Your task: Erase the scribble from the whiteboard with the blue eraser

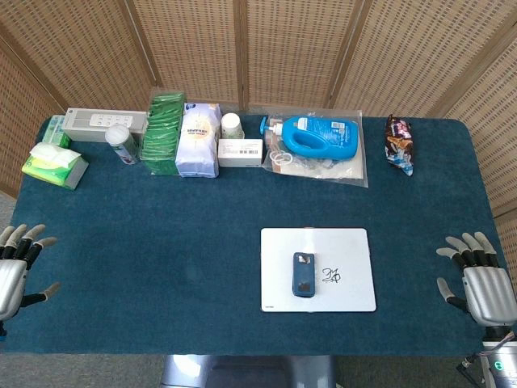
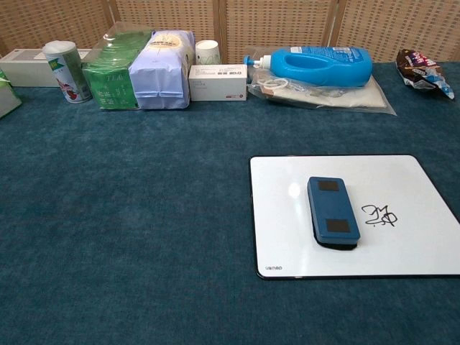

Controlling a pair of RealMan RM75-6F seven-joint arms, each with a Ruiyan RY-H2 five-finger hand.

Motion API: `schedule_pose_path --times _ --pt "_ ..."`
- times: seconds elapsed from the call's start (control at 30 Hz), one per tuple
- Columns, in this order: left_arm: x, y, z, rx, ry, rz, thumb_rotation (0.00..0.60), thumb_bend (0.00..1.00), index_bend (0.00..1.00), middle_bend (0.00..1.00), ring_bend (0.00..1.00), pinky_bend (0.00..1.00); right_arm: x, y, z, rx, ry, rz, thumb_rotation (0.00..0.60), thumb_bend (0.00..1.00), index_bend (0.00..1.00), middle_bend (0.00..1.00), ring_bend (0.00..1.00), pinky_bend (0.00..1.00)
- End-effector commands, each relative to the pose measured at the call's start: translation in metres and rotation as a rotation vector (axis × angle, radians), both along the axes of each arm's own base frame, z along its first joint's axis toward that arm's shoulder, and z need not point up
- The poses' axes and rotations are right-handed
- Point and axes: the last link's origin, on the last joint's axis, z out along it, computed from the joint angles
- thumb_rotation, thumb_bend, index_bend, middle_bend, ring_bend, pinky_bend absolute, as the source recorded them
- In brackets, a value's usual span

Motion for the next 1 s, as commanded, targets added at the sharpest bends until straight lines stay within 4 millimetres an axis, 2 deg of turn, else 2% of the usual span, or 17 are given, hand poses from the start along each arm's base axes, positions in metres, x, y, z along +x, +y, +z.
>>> schedule_pose_path --times 0.03,0.7,1.0 --pt "0.000 0.001 -0.001 -0.003 0.000 0.002 0.600 0.17 0.26 0.14 0.09 0.00 -0.001 0.000 0.000 -0.001 0.000 -0.004 0.600 0.35 0.30 0.21 0.11 0.10" --pt "-0.001 -0.001 0.001 -0.003 -0.007 -0.009 0.600 0.17 0.26 0.14 0.09 0.00 -0.003 -0.005 -0.001 0.021 -0.016 0.000 0.600 0.35 0.30 0.21 0.11 0.10" --pt "0.002 0.002 -0.001 -0.023 -0.009 -0.013 0.600 0.17 0.26 0.14 0.09 0.00 0.006 -0.026 -0.003 0.097 -0.039 0.058 0.600 0.35 0.30 0.21 0.12 0.11"
